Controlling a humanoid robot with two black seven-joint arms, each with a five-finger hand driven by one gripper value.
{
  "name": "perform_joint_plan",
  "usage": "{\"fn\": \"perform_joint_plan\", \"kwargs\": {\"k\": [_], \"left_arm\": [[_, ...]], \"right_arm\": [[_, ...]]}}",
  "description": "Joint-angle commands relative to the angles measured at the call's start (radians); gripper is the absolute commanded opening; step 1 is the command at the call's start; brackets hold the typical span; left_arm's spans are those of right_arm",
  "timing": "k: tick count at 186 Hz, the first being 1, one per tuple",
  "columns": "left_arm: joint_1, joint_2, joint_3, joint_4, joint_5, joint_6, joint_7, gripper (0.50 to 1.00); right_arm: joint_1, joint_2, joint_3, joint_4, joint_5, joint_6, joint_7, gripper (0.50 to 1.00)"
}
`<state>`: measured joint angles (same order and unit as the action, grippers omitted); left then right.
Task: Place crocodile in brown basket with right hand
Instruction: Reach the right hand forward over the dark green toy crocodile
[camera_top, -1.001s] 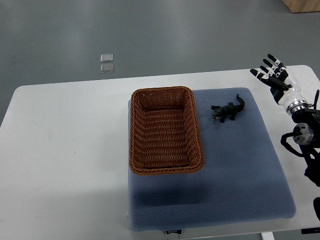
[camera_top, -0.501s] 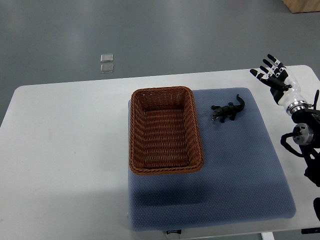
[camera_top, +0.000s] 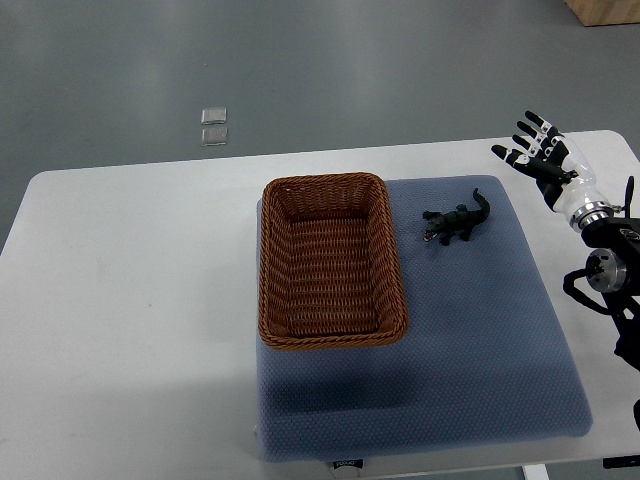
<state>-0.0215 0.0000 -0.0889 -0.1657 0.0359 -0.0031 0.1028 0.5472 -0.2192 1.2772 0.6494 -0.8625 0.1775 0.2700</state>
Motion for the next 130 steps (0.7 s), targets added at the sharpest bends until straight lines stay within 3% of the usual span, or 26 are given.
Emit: {"fn": "perform_joint_plan", "kwargs": {"k": [1,51,82,130], "left_arm": [[0.0,0.0,0.0,0.0,-0.001,0.0,0.0,1.0],[0.0,0.0,0.0,0.0,-0.001,0.0,0.0,1.0],[0.0,0.0,0.0,0.0,0.001,0.0,0.0,1.0],[0.0,0.0,0.0,0.0,0.001,0.0,0.0,1.0]], "right_arm": [[0.01,-0.061,-0.142,0.022,-0.041,0.002,0.018,0.93],[0.065,-0.141,-0.292,0.085,-0.138,0.0,0.038,0.928],[0.094,-0.198,-0.378,0.125,-0.388,-0.004,0.04,0.928],[0.165,-0.299,-0.616,0.147,-0.566,-0.053,0.041,0.928]]}}
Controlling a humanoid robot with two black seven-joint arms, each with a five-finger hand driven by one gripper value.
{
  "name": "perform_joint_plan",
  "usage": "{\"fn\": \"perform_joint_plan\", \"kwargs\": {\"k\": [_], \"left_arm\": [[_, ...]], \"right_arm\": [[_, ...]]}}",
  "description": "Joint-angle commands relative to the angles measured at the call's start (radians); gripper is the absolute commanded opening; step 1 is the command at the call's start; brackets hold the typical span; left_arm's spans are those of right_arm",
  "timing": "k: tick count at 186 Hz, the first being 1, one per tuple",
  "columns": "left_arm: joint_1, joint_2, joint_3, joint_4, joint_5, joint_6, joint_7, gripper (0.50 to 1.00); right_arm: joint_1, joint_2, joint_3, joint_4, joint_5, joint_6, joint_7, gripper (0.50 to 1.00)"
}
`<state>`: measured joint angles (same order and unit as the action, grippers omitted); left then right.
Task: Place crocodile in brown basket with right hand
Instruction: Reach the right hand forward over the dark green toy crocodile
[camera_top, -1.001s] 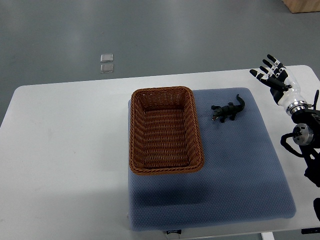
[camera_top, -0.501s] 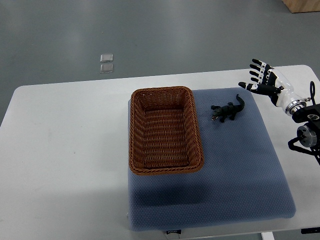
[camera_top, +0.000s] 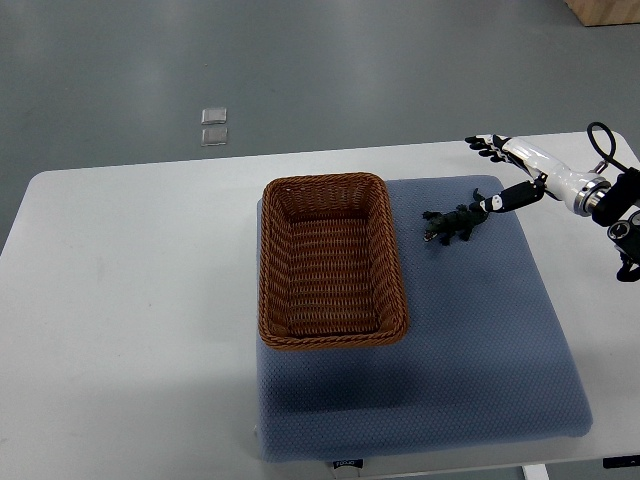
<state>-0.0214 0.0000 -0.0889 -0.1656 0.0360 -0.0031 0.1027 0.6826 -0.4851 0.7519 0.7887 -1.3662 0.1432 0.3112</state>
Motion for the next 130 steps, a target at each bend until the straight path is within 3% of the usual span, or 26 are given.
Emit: {"fn": "perform_joint_plan", "kwargs": {"k": [1,35,130], "left_arm": [[0.0,0.0,0.0,0.0,0.001,0.0,0.0,1.0],[0.0,0.0,0.0,0.0,0.001,0.0,0.0,1.0],[0.0,0.0,0.0,0.0,-0.001,0.0,0.0,1.0]], "right_arm": [[0.029,-0.033,-0.091,0.007,-0.062,-0.019,0.0,0.928],[0.087,-0.081,-0.177,0.015,-0.171,-0.02,0.002,0.928],[0.192,-0.061,-0.342,0.04,-0.251,-0.031,0.0,0.928]]}}
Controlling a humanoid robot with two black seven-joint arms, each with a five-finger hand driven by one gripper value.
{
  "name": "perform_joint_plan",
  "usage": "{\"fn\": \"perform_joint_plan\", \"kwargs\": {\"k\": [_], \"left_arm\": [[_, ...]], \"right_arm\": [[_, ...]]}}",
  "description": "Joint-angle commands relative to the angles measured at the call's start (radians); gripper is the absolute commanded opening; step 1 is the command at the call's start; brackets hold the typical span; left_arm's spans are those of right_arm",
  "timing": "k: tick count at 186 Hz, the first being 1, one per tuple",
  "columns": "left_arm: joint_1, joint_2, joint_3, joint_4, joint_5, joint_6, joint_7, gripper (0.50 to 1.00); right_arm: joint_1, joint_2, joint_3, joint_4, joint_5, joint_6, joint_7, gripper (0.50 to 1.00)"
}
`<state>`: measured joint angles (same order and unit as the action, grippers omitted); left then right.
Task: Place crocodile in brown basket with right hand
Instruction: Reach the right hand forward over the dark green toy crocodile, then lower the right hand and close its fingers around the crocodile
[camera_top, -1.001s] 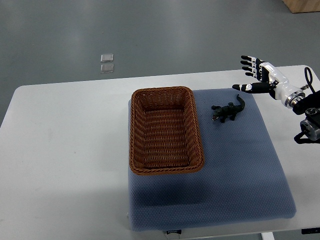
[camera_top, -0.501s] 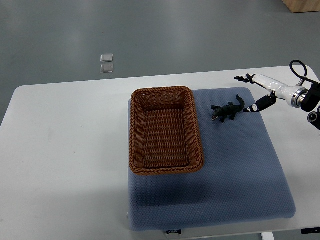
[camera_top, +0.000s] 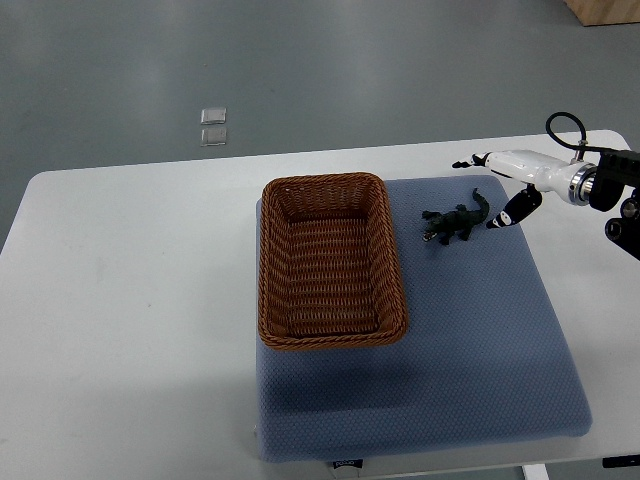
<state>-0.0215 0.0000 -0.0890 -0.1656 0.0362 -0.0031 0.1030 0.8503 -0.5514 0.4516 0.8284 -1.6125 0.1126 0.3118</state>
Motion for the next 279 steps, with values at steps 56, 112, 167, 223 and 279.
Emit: {"fn": "perform_joint_plan", "kwargs": {"k": [56,112,167,223,279], "left_arm": [[0.0,0.0,0.0,0.0,0.001,0.0,0.0,1.0],[0.0,0.0,0.0,0.0,-0.001,0.0,0.0,1.0],[0.0,0.0,0.0,0.0,0.001,0.0,0.0,1.0],[0.0,0.0,0.0,0.0,0.001,0.0,0.0,1.0],[0.0,0.0,0.0,0.0,0.001,0.0,0.0,1.0]], "right_arm": [[0.036,0.039,-0.125,-0.008,-0.069,-0.022,0.0,0.921],[0.036,0.06,-0.172,-0.028,-0.078,-0.059,0.0,0.887],[0.035,0.071,-0.189,-0.052,-0.093,-0.088,0.0,0.846],[0.036,0.102,-0.214,-0.075,-0.095,-0.11,-0.004,0.832],[0.036,0.111,-0.215,-0.092,-0.115,-0.129,-0.007,0.801]]}}
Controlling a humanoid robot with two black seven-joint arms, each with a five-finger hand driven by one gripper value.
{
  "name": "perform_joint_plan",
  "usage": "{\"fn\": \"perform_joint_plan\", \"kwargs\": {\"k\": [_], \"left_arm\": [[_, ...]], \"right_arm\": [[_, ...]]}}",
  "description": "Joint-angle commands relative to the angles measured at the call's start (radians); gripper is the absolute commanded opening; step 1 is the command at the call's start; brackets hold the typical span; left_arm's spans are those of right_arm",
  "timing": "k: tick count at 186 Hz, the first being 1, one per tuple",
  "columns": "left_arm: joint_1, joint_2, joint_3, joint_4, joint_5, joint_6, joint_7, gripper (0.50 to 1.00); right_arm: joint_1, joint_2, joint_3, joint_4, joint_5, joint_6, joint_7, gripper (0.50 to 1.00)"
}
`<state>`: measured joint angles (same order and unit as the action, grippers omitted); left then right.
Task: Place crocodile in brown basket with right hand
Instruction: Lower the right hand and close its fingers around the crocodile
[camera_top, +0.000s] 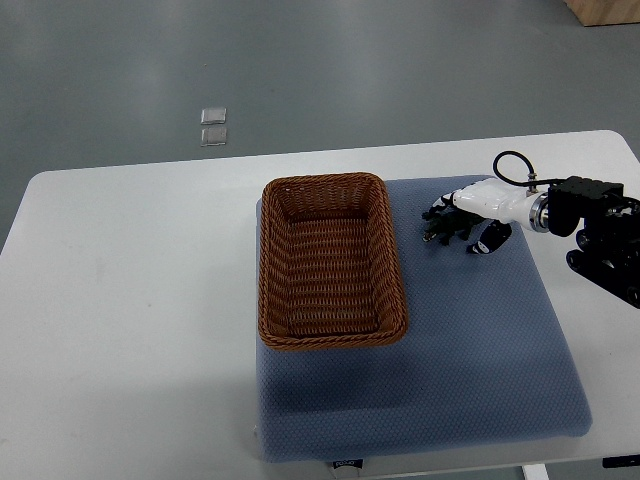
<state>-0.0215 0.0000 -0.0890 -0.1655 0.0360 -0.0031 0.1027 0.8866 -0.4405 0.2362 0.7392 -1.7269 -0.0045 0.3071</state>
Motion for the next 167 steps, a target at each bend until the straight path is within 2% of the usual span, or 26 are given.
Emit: {"fn": "perform_joint_plan", "kwargs": {"k": [1,47,117,137,153,162,167], "left_arm": [[0.0,0.0,0.0,0.0,0.001,0.0,0.0,1.0],[0.0,0.0,0.0,0.0,-0.001,0.0,0.0,1.0],[0.0,0.0,0.0,0.0,-0.001,0.0,0.0,1.0],[0.0,0.0,0.0,0.0,0.001,0.0,0.0,1.0],[0.0,0.0,0.0,0.001,-0.001,0.0,0.0,1.0],[0.0,0.0,0.0,0.0,0.001,0.0,0.0,1.0],[0.0,0.0,0.0,0.0,0.001,0.0,0.0,1.0]], "right_arm": [[0.0,0.0,0.0,-0.003,0.0,-0.012,-0.002,0.801],[0.002,-0.001,-0.005,-0.015,0.0,-0.023,-0.002,0.772],[0.0,0.0,-0.006,-0.021,0.0,-0.026,-0.003,0.76],[0.0,-0.001,-0.006,-0.023,0.0,-0.029,-0.003,0.721],[0.0,-0.001,-0.006,-0.026,0.0,-0.032,-0.005,0.66],[0.0,0.0,-0.006,-0.029,0.0,-0.034,-0.005,0.646],[0.0,0.0,-0.006,-0.03,0.0,-0.035,-0.005,0.615]]}}
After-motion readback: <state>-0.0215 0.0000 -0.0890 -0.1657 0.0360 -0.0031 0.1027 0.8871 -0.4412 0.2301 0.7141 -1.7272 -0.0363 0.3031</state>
